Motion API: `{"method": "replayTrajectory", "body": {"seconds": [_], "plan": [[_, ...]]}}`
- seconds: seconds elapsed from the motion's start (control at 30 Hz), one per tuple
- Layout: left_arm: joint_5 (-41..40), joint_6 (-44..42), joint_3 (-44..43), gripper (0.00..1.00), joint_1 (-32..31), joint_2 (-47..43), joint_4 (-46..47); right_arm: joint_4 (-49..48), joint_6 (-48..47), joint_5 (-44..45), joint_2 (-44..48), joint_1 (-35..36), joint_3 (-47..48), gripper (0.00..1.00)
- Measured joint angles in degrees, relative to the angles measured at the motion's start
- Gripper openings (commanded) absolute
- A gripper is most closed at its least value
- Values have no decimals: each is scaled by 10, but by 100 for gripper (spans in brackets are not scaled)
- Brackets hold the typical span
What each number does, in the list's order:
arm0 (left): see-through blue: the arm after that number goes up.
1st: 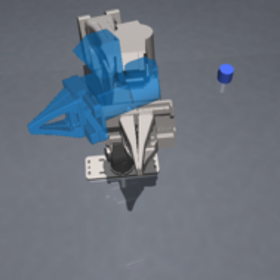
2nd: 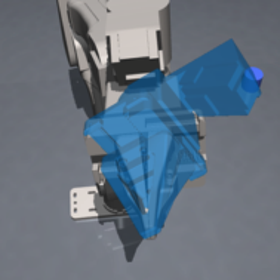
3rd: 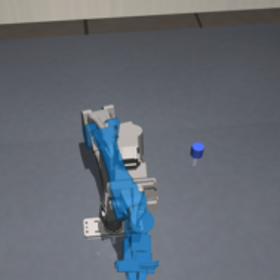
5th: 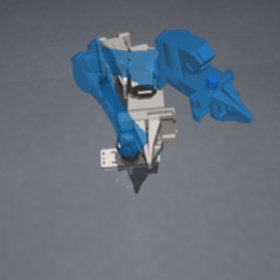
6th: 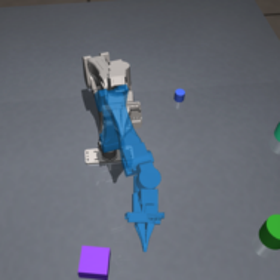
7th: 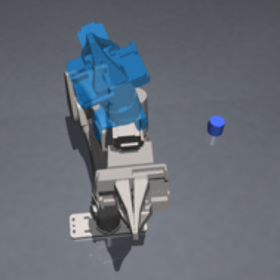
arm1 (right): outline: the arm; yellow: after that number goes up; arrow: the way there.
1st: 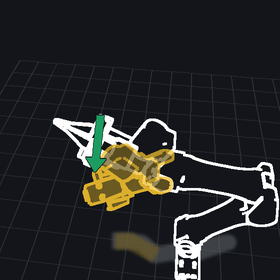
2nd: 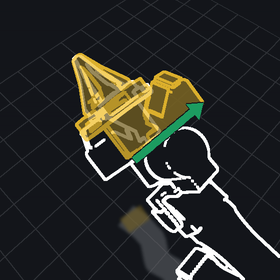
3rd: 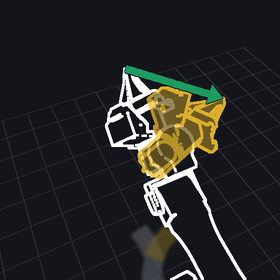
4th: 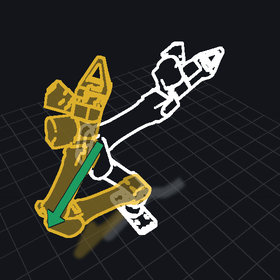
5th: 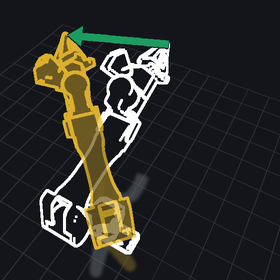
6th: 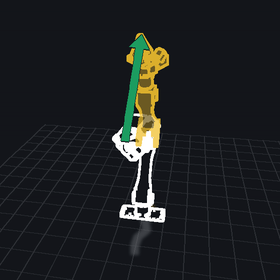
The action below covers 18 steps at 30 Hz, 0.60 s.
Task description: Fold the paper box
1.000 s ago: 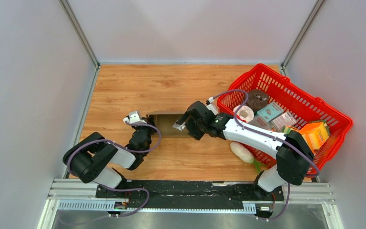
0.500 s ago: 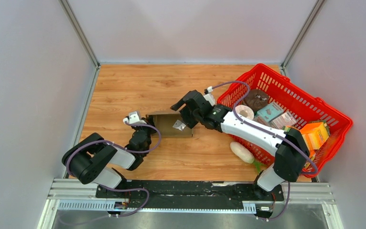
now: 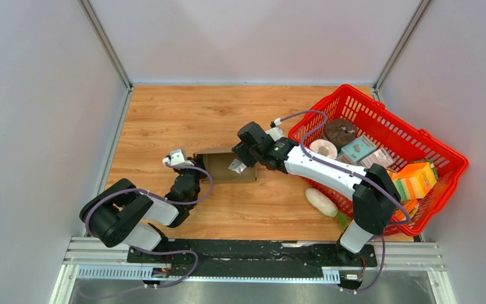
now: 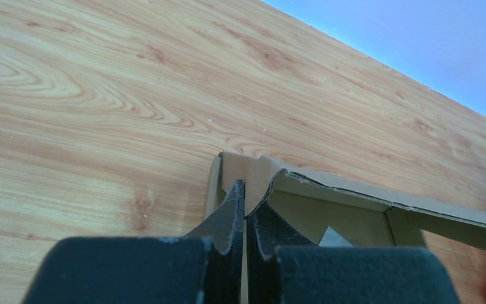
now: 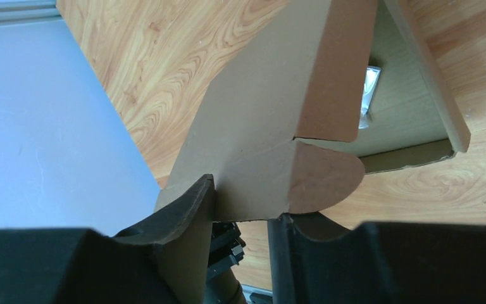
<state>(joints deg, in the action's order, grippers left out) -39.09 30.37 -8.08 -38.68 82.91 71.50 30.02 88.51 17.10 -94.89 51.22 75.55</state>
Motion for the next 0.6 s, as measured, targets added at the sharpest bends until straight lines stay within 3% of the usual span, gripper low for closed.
{"method": "replayTrajectory", "body": {"seconds": [0.2, 0.3, 0.43, 0.6], "plan": [[4, 6, 23, 29, -1, -29, -12, -40, 11, 4, 2, -4, -44, 30], [22, 16, 44, 34, -3, -76, -39, -52, 11, 3, 3, -6, -65, 31], [62, 45, 54, 35, -3, -214, -133, -67, 3, 4, 8, -8, -82, 32], [137, 76, 53, 38, -3, -465, -345, -82, -29, 7, 14, -14, -84, 34]]}}
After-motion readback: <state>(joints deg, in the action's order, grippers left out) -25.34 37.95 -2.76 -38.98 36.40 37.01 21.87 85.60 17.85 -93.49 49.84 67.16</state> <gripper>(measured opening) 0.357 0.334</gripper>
